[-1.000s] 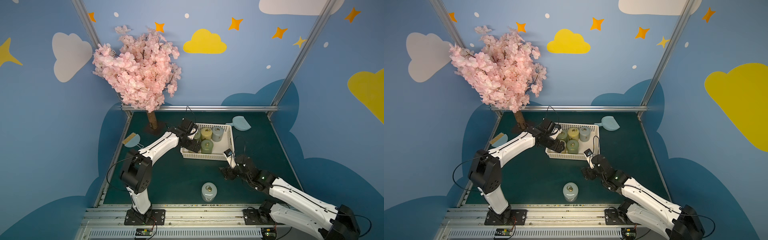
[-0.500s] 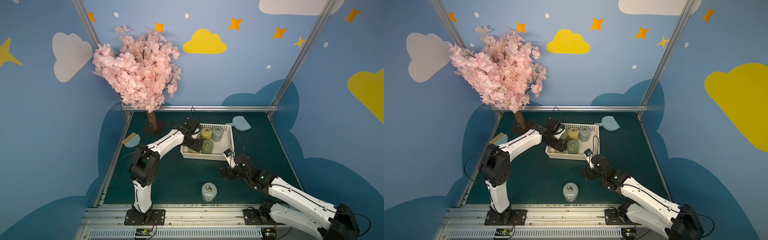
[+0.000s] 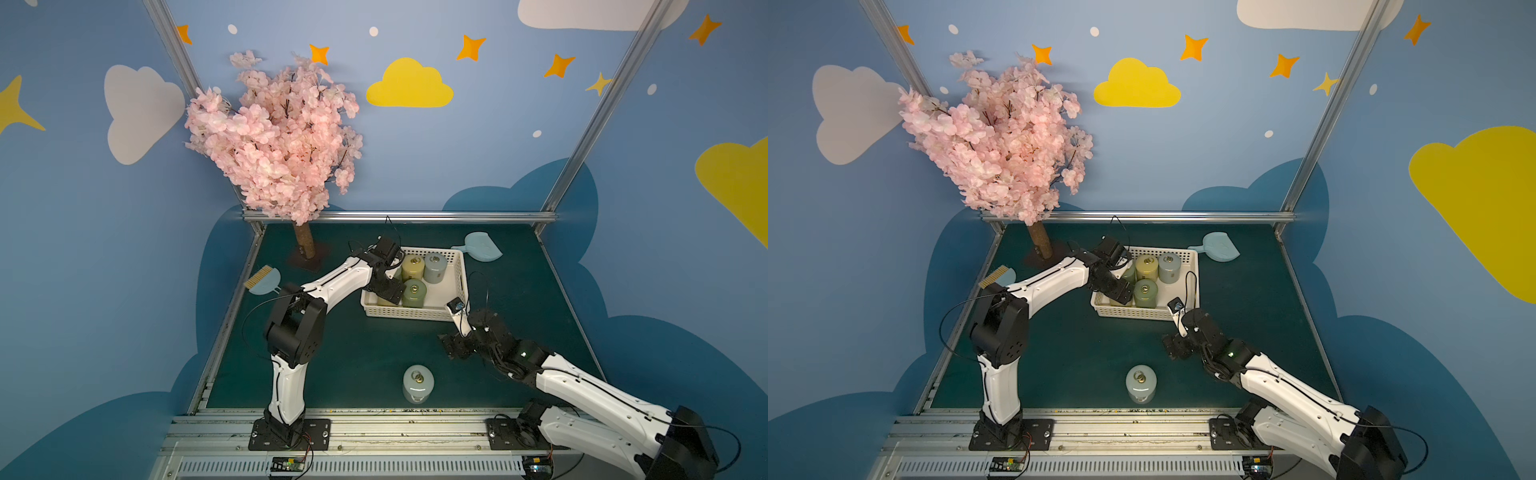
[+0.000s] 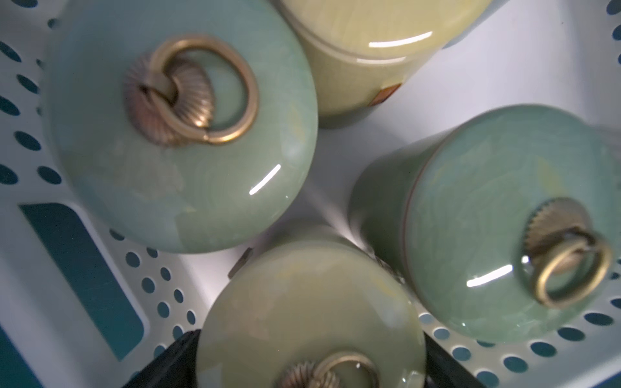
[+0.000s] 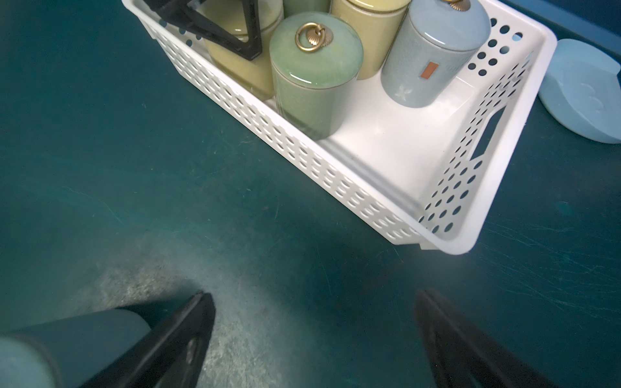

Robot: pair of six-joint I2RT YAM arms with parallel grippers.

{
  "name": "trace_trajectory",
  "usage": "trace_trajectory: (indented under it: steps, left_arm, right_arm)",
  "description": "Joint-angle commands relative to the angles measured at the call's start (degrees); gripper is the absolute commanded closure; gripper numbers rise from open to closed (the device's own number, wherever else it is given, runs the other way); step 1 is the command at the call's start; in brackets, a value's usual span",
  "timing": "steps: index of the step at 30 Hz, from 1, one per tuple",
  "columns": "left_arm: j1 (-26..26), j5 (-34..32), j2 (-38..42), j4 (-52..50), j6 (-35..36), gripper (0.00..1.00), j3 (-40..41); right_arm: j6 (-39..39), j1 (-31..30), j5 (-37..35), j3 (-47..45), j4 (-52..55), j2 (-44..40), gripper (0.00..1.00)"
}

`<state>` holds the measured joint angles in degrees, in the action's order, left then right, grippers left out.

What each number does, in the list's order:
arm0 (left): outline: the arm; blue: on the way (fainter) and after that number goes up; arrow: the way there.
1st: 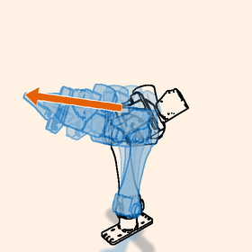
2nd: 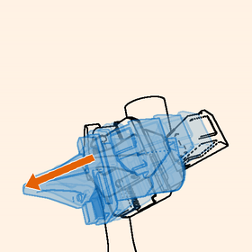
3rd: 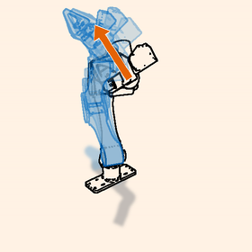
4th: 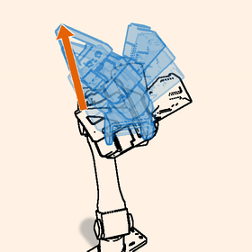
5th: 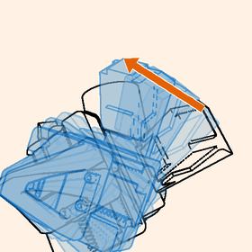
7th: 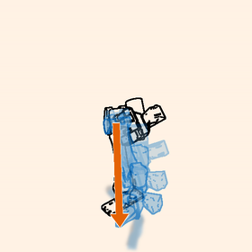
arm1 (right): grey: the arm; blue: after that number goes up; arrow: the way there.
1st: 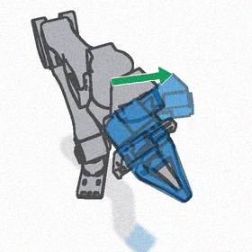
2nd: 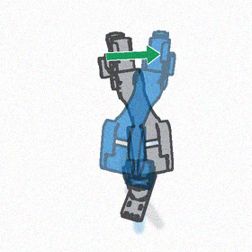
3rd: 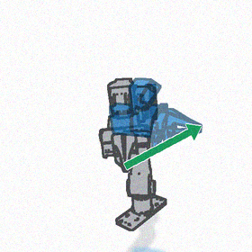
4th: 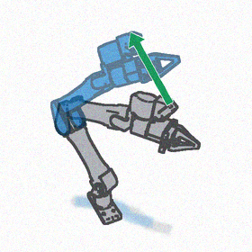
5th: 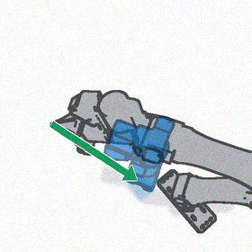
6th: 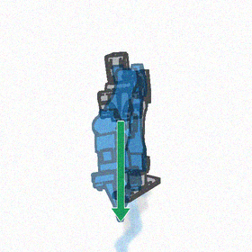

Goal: Take the tea canister out of the basket
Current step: Pick up the tea canister from the basket.

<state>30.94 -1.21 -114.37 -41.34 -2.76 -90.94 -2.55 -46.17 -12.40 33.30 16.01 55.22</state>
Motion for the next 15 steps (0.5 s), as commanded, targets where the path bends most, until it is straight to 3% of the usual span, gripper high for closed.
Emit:
trace_trajectory:
  steps: [1,9,15]
  left_arm:
    - [0.1,-0.1,-0.8,-1.5,1.0,0.05,-1.7]
    - [0.2,0.2,-1.8,-1.8,1.2,0.10,-2.8]
    - [0.2,0.2,-1.7,-1.9,1.2,0.23,-2.7]
  right_arm:
    - [0.3,0.3,0.3,-0.3,-1.4,0.4,0.02]
    - [0.3,0.4,0.4,-0.2,-1.3,0.6,0.02]
    - [0.3,0.5,0.5,-0.2,-1.4,0.6,0.02]
